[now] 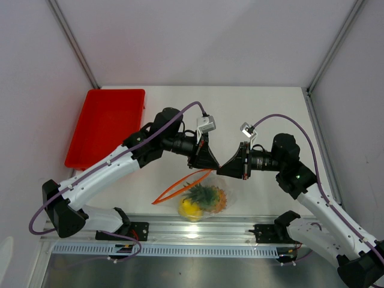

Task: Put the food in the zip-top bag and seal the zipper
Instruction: Zip the zipper food storage bag at the center of the board.

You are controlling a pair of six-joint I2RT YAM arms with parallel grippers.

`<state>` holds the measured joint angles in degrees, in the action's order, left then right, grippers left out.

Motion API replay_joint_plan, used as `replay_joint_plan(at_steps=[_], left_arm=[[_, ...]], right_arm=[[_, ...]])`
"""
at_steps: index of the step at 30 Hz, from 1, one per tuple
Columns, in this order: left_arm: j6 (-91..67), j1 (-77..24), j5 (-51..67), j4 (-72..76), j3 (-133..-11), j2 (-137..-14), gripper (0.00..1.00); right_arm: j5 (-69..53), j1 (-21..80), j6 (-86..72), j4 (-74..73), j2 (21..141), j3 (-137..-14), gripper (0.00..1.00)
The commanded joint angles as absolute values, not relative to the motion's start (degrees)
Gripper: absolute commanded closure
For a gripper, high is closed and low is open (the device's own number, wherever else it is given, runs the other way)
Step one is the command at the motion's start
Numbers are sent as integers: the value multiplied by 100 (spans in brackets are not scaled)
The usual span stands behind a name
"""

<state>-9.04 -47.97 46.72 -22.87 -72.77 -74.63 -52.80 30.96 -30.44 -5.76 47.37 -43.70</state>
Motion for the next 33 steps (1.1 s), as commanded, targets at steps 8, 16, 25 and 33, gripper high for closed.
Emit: replay_joint_plan(at_steps=[8, 16, 25, 33], left_arm=[[-931, -4764, 4728, -2347, -7313, -7374, 99], [-1116, -4773, 4720, -2443, -7217, -7234, 100], [-1178, -4781, 4544, -2566, -6645, -6742, 99], [-1169, -4781, 4456, -2680, -6486, -6442, 99]], right_arm=[[-4755, 3120, -3497, -62, 4527, -4325, 100], [-4053, 3094, -4025, 378, 4342, -4157, 100], [-3656, 2743, -4728, 685, 4158, -3692, 100], [-5076, 2680, -4712, 1336, 4526, -3770, 100]])
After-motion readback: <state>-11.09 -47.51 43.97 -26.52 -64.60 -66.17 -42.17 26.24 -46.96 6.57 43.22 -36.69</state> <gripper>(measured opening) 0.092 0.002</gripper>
